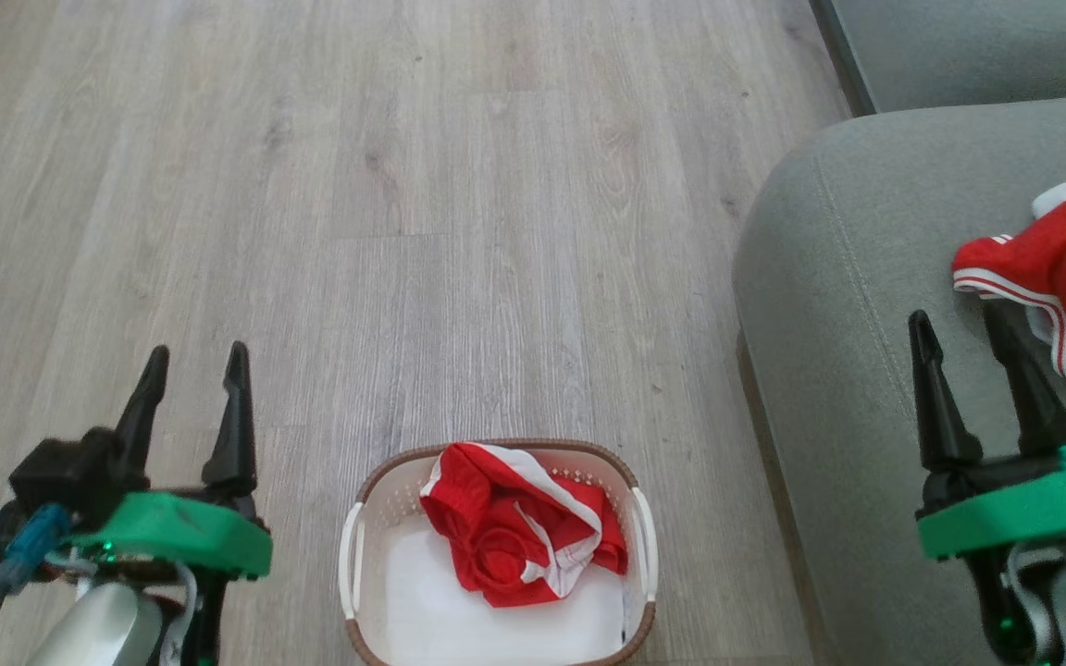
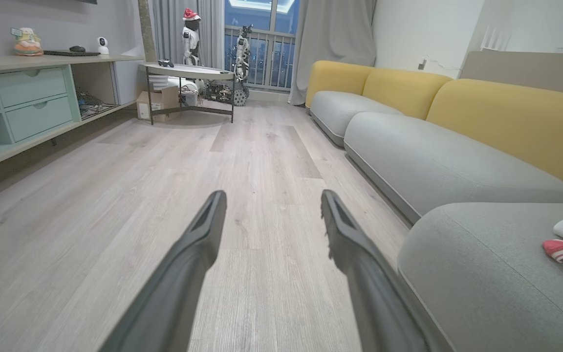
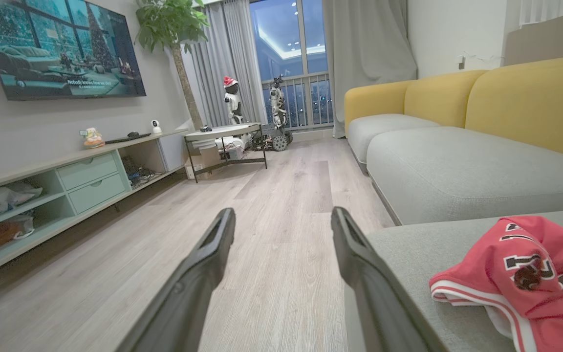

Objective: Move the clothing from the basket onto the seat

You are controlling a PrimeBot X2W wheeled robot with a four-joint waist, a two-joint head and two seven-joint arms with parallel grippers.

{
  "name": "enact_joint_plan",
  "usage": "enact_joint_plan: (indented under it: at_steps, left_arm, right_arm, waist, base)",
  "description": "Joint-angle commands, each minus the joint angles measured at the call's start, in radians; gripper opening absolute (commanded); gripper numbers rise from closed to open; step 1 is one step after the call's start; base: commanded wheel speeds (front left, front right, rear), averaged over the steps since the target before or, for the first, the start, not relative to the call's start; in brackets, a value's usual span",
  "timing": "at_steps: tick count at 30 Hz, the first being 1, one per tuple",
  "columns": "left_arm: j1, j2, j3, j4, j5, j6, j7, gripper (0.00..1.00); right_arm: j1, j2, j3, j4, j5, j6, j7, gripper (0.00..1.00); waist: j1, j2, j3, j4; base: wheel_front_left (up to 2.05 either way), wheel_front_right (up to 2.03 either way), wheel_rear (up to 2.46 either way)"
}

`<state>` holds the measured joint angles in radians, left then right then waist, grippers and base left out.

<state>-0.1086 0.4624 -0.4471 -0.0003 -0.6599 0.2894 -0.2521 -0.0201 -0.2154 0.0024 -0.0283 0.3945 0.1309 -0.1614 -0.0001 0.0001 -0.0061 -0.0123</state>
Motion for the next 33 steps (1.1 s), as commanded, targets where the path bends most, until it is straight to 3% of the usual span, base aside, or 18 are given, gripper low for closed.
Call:
enact_joint_plan:
  at_steps: [1, 12, 33]
  left_arm:
    - [-0.024, 0.009, 0.079, -0.044, 0.038, -0.007, -0.01, 1.0]
    - [0.084, -0.092, 0.207, -0.024, 0.188, -0.08, -0.01, 1.0]
    - [0.093, -0.201, 0.305, 0.029, 0.29, -0.193, -0.01, 1.0]
  right_arm:
    - [0.0, 0.004, 0.017, -0.031, -0.015, 0.0, -0.024, 1.0]
    - [0.045, 0.041, 0.031, 0.023, -0.076, 0.0, -0.083, 1.0]
    - [0.021, 0.031, 0.059, 0.047, -0.068, 0.0, -0.097, 1.0]
  waist:
    - [0.0001, -0.0001, 0.0, 0.005]
    - [0.0001, -0.0001, 0.006, 0.02]
    - [0.0001, -0.0001, 0.023, 0.001]
  base:
    - [0.0, 0.0, 0.0]
    - [0.0, 0.0, 0.0]
    - [0.0, 0.0, 0.0]
